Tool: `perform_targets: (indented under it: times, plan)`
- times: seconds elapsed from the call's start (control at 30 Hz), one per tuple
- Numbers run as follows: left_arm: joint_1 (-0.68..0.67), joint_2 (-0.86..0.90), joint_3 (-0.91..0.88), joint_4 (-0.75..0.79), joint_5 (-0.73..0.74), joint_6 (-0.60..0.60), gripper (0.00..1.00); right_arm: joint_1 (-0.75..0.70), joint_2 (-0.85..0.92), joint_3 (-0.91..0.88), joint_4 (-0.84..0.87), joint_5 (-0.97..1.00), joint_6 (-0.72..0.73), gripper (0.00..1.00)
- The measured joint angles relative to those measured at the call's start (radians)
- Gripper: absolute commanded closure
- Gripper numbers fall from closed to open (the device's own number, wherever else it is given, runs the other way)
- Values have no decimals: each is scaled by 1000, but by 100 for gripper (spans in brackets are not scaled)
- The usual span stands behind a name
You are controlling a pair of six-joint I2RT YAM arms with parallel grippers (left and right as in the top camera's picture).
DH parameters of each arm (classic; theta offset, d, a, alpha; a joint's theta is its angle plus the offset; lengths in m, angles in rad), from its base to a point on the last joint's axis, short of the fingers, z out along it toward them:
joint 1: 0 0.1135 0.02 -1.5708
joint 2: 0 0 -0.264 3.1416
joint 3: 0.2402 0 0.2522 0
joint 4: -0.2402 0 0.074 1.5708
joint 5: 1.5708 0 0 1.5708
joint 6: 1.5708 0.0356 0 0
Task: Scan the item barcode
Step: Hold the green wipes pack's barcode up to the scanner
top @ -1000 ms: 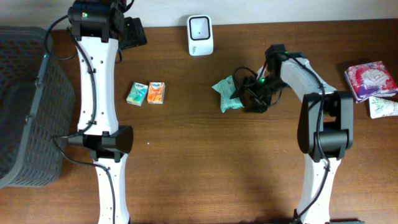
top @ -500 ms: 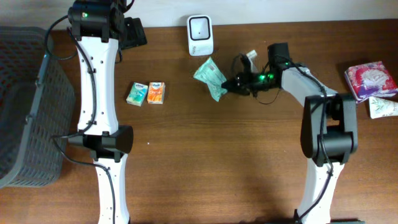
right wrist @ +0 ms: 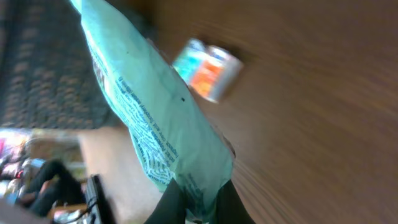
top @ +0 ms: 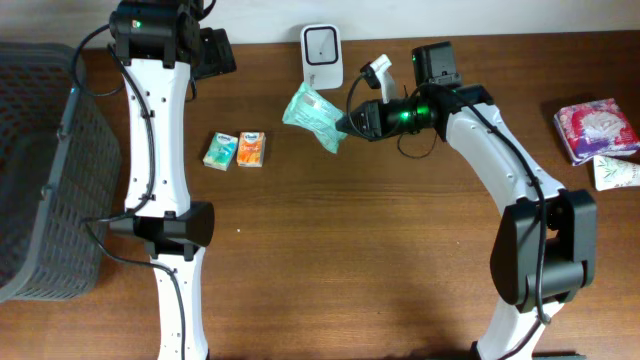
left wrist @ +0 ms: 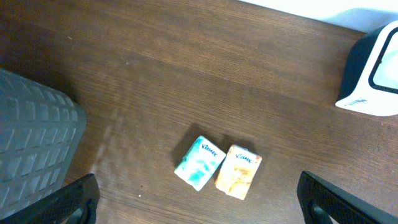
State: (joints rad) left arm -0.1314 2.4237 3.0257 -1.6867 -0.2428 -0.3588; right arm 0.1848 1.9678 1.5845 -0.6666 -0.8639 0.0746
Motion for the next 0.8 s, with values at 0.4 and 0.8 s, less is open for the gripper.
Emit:
perform_targets:
  times: [0.4,0.8]
  plan:
    - [0,0,0,0,0,0,1,28,0,3,-582,1284,375,96]
    - [0,0,0,-1,0,0,1,388,106,399,-696,1156,356,13]
